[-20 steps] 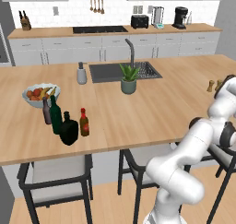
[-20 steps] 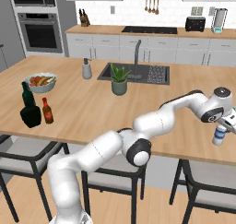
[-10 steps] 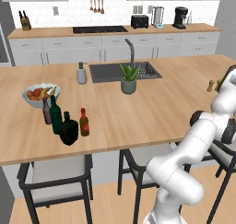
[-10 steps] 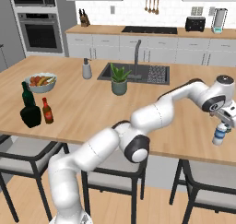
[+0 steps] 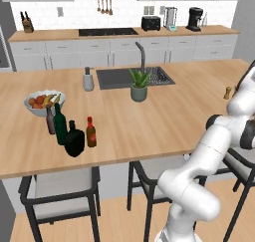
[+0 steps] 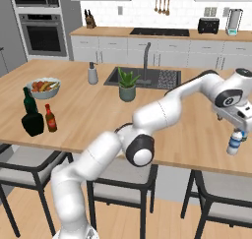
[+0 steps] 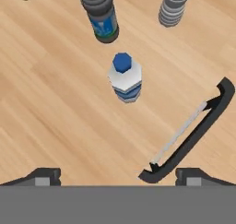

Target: Move the plastic bottles in the middle to the plastics group, and the glass bottles in the middle to the glass group.

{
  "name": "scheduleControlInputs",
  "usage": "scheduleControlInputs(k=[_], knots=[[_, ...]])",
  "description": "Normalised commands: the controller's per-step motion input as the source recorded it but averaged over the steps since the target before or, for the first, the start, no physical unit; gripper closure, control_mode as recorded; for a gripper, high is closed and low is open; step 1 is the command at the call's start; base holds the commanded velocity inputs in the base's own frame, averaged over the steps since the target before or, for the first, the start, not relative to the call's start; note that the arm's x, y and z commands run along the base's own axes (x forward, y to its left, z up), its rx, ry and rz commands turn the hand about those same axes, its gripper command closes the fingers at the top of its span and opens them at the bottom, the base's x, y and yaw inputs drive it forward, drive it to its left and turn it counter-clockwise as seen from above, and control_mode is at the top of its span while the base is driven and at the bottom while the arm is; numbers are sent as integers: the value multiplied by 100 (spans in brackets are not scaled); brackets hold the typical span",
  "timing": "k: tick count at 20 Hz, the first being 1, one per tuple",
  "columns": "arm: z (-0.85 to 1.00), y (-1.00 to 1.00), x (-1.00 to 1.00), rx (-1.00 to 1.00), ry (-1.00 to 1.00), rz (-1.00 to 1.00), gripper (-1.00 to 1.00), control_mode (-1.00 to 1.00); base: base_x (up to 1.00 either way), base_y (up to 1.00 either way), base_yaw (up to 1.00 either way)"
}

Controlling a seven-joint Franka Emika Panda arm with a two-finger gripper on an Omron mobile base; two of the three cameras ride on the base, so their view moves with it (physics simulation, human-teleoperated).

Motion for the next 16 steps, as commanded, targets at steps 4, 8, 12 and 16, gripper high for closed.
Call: scheduleControlInputs(k=[4, 8, 12, 16], knots=[[-4, 81, -49, -5, 0, 0, -100, -100, 0, 0, 0], [-18, 89, -50, -12, 2, 0, -100, -100, 0, 0, 0], [-22, 84, -53, -15, 2, 0, -100, -100, 0, 0, 0], [-32, 88, -59, -24, 0, 1, -100, -100, 0, 0, 0]])
